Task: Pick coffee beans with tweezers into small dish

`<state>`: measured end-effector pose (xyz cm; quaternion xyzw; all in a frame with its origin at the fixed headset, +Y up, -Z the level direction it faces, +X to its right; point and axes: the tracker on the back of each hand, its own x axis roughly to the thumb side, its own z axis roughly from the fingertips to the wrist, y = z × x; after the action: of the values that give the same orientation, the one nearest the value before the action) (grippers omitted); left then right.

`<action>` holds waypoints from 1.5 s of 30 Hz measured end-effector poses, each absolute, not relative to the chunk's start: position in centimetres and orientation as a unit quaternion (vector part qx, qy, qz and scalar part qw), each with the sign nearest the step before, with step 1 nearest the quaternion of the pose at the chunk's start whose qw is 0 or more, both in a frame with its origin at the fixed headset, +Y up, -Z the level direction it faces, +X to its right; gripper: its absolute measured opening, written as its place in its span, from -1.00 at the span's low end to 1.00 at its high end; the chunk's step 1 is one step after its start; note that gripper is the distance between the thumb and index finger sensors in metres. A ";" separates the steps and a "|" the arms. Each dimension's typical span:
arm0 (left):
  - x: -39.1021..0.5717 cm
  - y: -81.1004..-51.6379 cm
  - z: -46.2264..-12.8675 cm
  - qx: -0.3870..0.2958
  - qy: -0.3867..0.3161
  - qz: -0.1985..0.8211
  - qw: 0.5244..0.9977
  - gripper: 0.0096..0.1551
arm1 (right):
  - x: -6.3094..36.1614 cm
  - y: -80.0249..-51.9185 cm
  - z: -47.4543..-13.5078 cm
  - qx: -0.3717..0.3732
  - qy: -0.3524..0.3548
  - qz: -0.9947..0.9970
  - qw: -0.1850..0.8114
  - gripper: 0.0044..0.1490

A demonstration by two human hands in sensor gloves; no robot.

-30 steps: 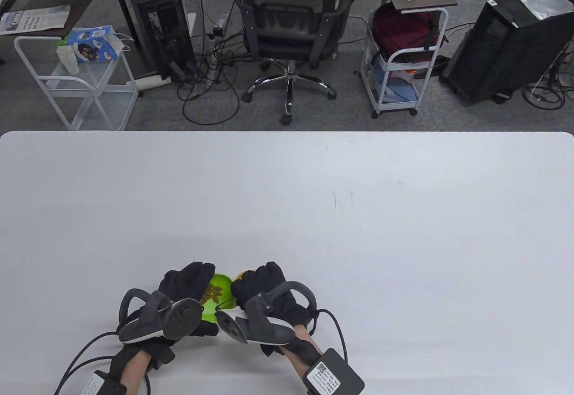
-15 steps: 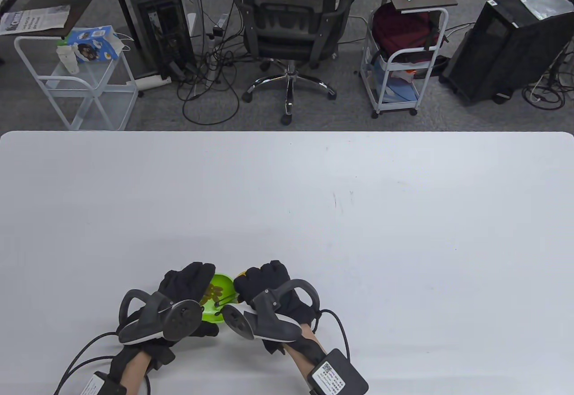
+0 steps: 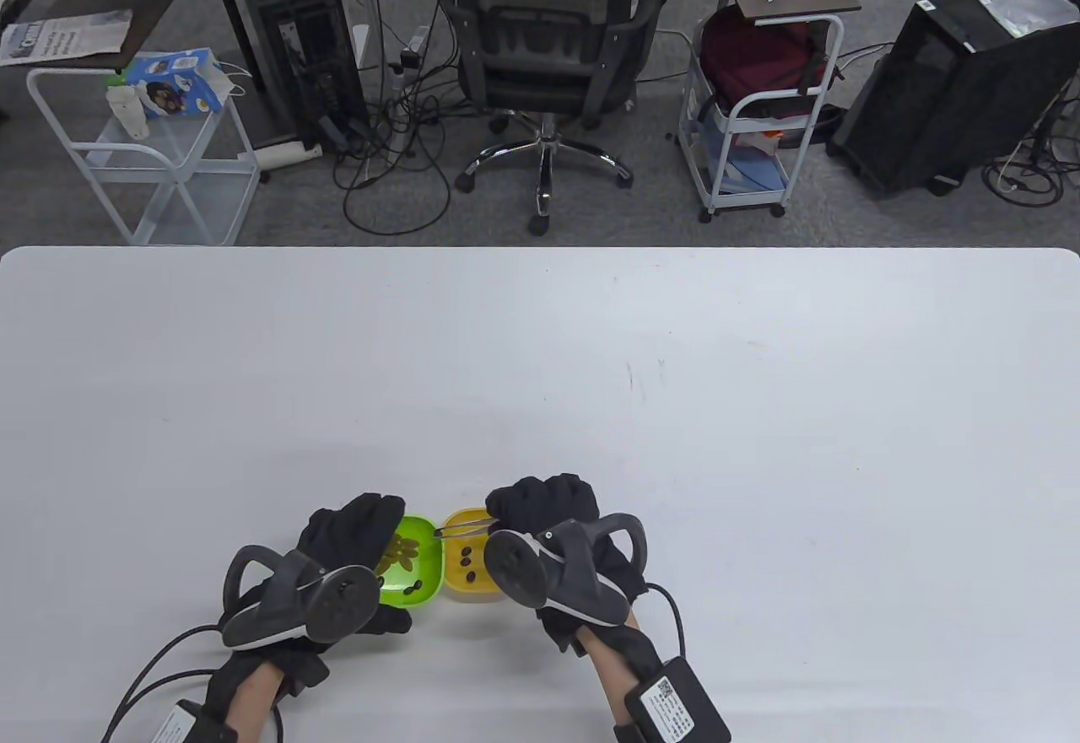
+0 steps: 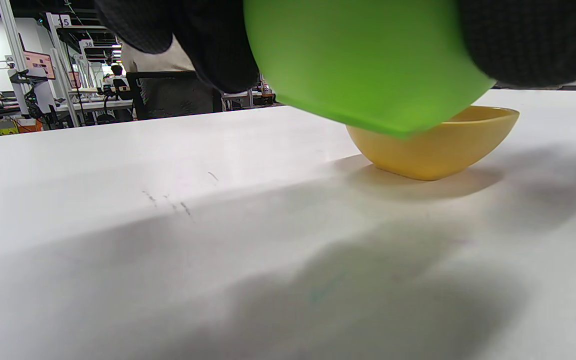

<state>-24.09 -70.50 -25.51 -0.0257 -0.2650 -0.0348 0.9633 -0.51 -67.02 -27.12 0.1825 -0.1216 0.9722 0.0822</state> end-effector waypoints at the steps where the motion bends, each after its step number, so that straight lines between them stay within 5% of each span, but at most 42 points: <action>1: -24.1 -70.5 -25.5 -0.026 -0.265 -0.035 0.963 0.46 | -0.1 -67.1 -27.3 0.176 -0.118 0.973 0.087 -0.47; 17: -24.1 -70.5 -25.5 -0.025 -0.265 -0.034 0.963 0.46 | 1.9 -67.6 -28.1 0.143 -0.097 0.976 0.130 -0.45; 45: -24.2 -70.4 -25.5 -0.026 -0.263 -0.038 0.964 0.46 | -3.7 -67.9 -25.7 0.251 -0.130 0.958 0.052 -0.45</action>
<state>-24.18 -70.41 -25.55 -0.0262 -0.2626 -0.0383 0.9638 -3.73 -67.89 -25.67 0.2512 -0.1304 0.9577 0.0516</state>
